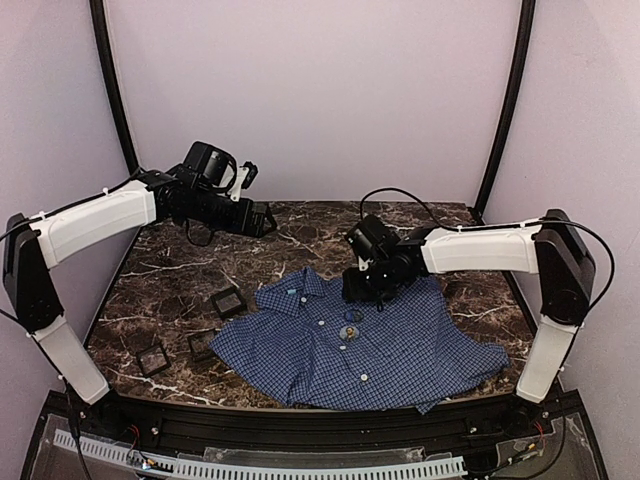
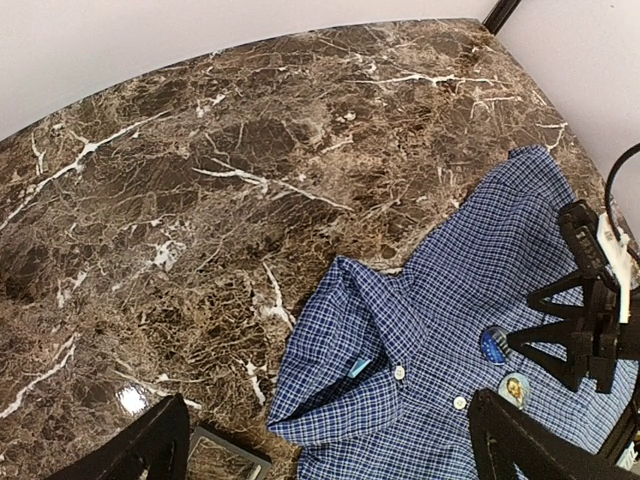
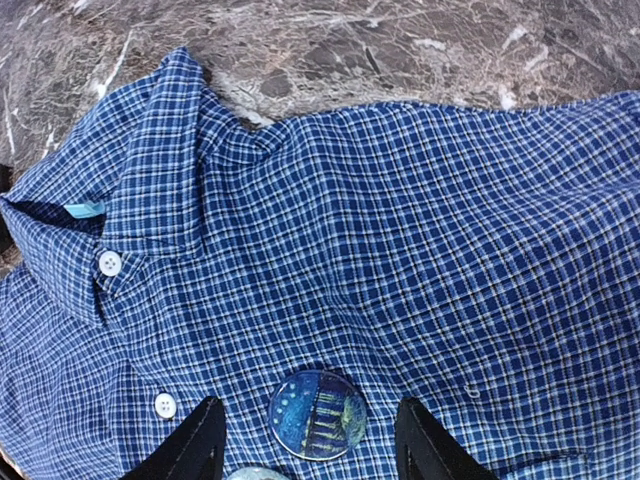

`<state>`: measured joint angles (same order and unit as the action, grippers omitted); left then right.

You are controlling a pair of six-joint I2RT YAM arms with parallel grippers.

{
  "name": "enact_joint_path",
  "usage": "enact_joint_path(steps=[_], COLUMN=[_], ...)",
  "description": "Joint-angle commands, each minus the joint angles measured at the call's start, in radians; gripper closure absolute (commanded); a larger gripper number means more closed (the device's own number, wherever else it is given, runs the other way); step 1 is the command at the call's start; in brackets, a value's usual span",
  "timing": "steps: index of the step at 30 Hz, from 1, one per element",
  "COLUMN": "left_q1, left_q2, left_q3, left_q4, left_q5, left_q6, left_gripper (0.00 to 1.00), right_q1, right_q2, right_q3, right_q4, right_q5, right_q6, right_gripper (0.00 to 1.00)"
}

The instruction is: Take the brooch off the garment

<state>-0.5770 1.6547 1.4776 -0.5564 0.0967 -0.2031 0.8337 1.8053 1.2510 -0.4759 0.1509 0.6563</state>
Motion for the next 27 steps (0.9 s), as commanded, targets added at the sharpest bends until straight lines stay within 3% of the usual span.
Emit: enact_joint_path(steps=[1,10,27], left_q1=[-0.004,-0.004,-0.004], left_q2=[-0.047,-0.052,-0.047], left_q3=[-0.019,-0.017,-0.019], left_q4=[0.027,0.023,0.024], left_q5=[0.032,0.024,0.037], left_q6=[-0.018,-0.015,-0.020], left_gripper=[0.01,0.02,0.01], right_q1=[0.022,0.060,0.132], right_q2=[0.043,0.134,0.263], right_q3=[0.028,0.103,0.245], right_q4=[-0.033,-0.100,-0.275], right_q5=[0.030,0.097,0.263], right_q6=[0.035,0.049,0.078], right_gripper=[0.44,0.52,0.54])
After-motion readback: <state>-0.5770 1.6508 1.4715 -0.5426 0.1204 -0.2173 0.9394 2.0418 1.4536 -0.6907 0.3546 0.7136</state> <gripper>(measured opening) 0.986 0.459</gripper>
